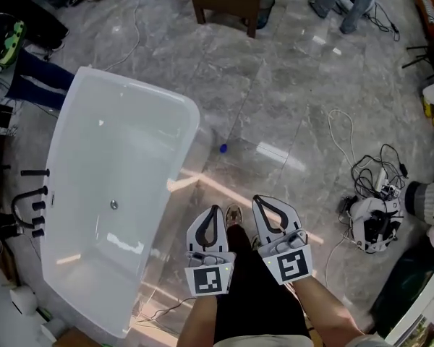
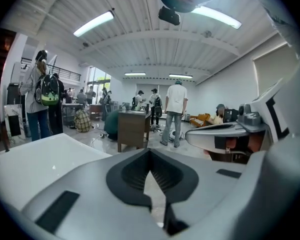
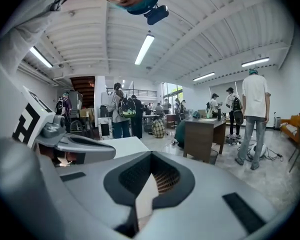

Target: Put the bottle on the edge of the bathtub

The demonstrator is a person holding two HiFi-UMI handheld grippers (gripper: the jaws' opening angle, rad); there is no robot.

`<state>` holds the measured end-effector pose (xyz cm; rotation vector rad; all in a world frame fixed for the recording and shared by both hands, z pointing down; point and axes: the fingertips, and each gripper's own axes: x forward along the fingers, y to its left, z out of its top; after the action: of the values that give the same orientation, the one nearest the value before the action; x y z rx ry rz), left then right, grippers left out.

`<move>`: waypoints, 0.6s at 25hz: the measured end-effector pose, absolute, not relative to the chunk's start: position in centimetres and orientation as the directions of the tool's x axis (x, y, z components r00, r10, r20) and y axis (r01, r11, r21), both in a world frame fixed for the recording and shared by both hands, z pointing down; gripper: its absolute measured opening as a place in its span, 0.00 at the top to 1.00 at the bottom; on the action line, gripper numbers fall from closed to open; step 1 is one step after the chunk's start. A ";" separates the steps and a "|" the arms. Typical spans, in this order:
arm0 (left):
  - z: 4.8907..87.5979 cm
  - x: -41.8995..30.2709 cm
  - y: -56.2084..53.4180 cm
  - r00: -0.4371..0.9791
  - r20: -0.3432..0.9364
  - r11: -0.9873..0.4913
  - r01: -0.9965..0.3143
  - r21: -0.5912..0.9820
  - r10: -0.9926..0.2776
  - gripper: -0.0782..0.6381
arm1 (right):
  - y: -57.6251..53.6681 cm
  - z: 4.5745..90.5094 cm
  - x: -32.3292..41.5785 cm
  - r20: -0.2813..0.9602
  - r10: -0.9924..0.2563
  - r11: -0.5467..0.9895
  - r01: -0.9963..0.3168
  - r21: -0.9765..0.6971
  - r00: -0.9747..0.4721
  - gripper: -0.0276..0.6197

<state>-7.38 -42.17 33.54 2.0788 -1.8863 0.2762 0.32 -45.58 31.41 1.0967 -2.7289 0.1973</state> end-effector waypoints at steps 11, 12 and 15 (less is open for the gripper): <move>19.6 -4.1 -34.2 0.040 0.259 -0.022 -0.997 0.070 -0.965 0.88 | -39.4 18.7 5.0 0.138 -0.666 0.740 -0.673 -0.010 -0.733 0.95; 18.7 -4.0 -33.6 0.040 0.256 -0.023 -0.997 0.071 -0.966 0.88 | -38.9 17.8 5.1 0.131 -0.665 0.741 -0.672 -0.008 -0.735 0.95; 16.4 -3.9 -32.4 0.046 0.240 -0.028 -0.997 0.077 -0.970 0.88 | -37.1 15.3 5.3 0.119 -0.660 0.749 -0.662 0.028 -0.741 0.95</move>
<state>-3.90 -32.36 16.44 2.0980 -2.0201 0.1770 5.28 -37.14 15.30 1.0725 -2.8230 0.0247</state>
